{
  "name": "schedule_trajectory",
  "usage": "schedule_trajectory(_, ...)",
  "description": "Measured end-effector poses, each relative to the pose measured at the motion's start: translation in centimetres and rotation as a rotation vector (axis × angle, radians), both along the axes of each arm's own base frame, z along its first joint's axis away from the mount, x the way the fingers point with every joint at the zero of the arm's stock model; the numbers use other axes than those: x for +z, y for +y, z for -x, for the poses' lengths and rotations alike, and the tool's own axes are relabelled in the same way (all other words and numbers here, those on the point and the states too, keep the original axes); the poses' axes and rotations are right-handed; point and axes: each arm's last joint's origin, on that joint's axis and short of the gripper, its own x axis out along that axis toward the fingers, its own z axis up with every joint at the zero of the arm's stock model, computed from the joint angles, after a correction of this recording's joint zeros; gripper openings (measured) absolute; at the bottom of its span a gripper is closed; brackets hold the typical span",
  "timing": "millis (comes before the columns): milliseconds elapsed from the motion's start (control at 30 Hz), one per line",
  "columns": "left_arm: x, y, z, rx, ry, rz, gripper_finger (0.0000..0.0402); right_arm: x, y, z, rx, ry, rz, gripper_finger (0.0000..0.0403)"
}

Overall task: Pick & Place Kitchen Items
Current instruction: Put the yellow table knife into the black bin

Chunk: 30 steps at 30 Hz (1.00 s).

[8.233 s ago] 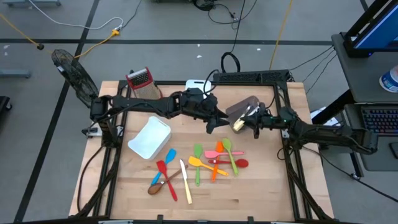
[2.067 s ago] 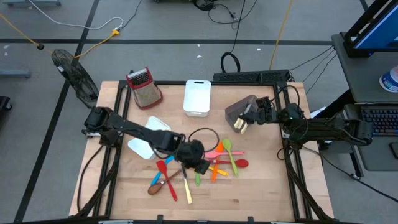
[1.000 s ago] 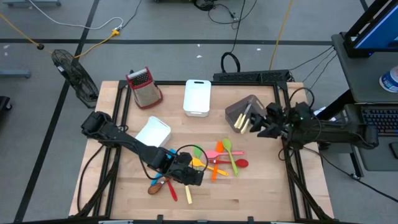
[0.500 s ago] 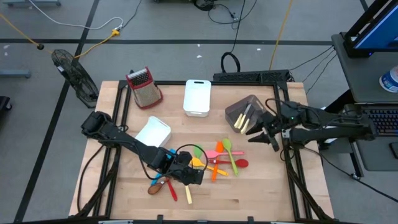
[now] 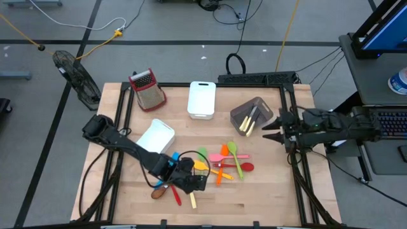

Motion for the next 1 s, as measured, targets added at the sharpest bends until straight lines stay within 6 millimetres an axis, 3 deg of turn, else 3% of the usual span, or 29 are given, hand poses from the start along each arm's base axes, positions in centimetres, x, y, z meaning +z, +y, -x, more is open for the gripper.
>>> schedule_trajectory(267,0.0,-0.6,0.3,0.047,-0.014,-0.005,0.0209,-3.3,0.2,-0.4,-0.002,-0.029,-0.058,0.0154)
schedule_trajectory(467,-0.1,-1.2,0.6,0.093,-0.024,-0.002,0.0209,-4.5,0.2,-0.1,-0.008,-0.07,-0.079,0.0155)
schedule_trajectory(833,-4.7,-3.2,-1.1,0.06,0.081,0.128,0.0209,-4.9,0.1,0.7,-0.013,-0.113,-0.107,0.0155)
schedule_trajectory(1000,-5.5,-3.5,-1.0,0.097,0.138,0.188,0.0209,-4.9,0.1,0.7,-0.012,-0.114,-0.108,0.0151)
